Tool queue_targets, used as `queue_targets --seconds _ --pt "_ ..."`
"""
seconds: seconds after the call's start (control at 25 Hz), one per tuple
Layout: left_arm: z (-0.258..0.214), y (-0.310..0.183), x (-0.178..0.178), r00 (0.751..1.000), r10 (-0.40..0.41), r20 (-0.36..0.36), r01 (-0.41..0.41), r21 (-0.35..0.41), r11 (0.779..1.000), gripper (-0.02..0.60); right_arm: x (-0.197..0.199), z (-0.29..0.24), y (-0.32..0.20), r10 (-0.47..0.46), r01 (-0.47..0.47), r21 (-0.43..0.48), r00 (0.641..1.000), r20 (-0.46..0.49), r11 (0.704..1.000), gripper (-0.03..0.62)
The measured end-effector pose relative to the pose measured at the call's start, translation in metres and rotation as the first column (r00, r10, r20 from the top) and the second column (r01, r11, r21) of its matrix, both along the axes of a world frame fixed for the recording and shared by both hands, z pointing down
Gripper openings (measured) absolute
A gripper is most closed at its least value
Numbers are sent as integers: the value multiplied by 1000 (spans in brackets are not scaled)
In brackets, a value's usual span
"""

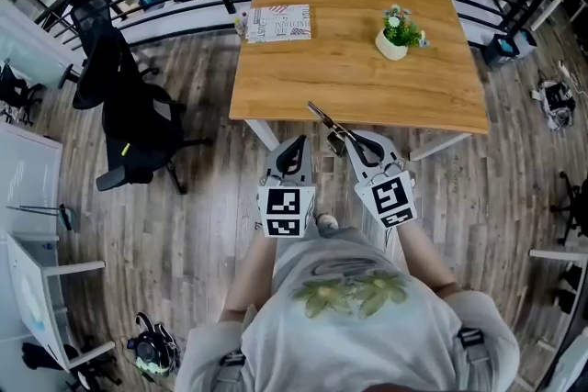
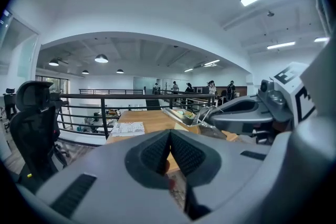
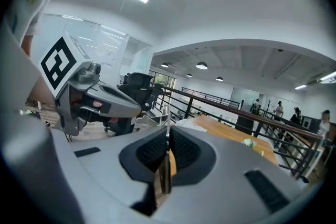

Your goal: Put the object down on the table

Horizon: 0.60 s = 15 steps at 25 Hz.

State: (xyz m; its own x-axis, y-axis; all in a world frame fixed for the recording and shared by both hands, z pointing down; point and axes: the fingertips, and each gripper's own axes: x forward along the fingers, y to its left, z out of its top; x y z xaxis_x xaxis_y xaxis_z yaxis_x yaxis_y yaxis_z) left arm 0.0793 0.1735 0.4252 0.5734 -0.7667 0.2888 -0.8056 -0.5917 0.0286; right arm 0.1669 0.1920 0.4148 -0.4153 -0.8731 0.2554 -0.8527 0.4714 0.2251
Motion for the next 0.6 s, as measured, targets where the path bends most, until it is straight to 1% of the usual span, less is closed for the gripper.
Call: queue_targets --seconds 0.12,0.24,0.44,0.6 --pt "1 -4 -8 999 -34 1 34 -7 999 16 -2 0 -8 -19 19 3 1000 8 1000 8" --pt "2 -10 -19 998 -66 7 66 -6 998 16 -9 -6 -18 -46 46 15 999 -2 999 8" --pt "4 -20 -34 995 -104 0 104 -12 995 16 -20 -12 -38 -74 74 49 997 1 996 8" --pt "8 -35 -47 992 -125 0 125 -19 992 17 -31 -13 -55 -90 90 50 996 -4 995 8"
